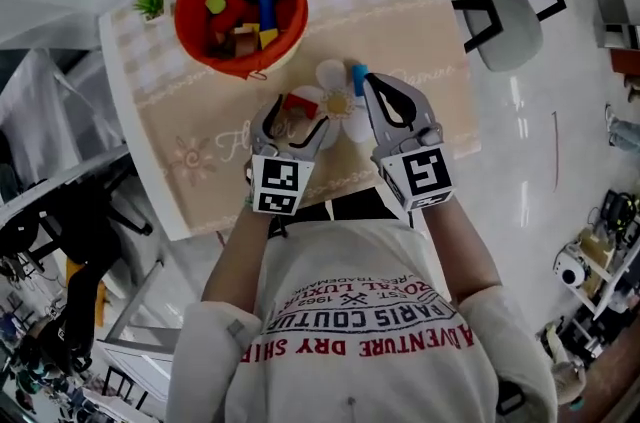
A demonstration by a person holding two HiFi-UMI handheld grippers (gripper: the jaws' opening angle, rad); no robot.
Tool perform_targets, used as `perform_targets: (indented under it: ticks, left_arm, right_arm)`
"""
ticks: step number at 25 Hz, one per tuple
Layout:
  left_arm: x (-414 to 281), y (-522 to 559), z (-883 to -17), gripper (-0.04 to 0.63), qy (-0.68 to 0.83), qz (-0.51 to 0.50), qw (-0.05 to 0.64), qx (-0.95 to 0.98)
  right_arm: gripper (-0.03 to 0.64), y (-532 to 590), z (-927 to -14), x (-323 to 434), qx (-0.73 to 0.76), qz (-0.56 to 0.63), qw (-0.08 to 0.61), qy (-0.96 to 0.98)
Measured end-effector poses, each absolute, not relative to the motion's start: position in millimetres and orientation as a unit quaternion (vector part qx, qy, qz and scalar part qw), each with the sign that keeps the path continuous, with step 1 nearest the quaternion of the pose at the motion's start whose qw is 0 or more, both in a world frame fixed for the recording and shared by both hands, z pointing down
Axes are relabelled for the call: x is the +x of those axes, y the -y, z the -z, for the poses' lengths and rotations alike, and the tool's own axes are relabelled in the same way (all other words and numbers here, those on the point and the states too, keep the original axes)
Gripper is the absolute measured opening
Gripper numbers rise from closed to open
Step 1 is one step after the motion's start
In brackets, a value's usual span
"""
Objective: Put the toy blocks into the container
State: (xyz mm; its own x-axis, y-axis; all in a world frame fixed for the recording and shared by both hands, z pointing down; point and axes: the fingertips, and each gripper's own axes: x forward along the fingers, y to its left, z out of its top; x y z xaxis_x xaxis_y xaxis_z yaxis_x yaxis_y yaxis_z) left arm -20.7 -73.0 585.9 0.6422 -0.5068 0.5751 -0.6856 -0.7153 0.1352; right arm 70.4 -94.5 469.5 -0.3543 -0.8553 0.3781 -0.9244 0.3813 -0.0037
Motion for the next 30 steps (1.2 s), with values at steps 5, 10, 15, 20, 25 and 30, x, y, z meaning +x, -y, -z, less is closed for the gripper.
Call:
perform_targets:
  ticks: [5,10,15,20,25,30]
  left_arm:
    - [-19.2,74.7,-606.1,0.359,0.340,-0.287,0.168,0.879]
    - [-22.4,74.8,-609.5,0.308,0.341,-0.302,0.169,0.874]
    - [-28.4,81.6,-596.9,0.307,0.344,-0.294,0.178,0.874]
    - [-37.0,97.6,-549.7,0.307,0.380,-0.266,0.156,0.872]
    - [-36.7,94.4,-502.3,0.307,0.385,-0.222,0.148,0.884]
    - [-46.1,98.0,-461.0,0.308,0.415,-0.190,0.116,0.882]
  right_arm:
    - [0.000,88.1,-475.1,75.4,0.566,-0.102,0.172,0.800]
    - [0.000,82.4,-475.1,70.4,0.568,-0.103,0.181,0.796]
    - [0.000,85.4,-466.5,68.1,0.558,-0.092,0.186,0.803]
    - [0.000,100.6,-447.5,64.2,0.542,-0.084,0.165,0.820]
    - [0.000,111.6,-420.3,52.9,0.517,-0.061,0.144,0.842]
    - [0.000,117.7,-401.0,45.6,0.504,-0.052,0.126,0.853]
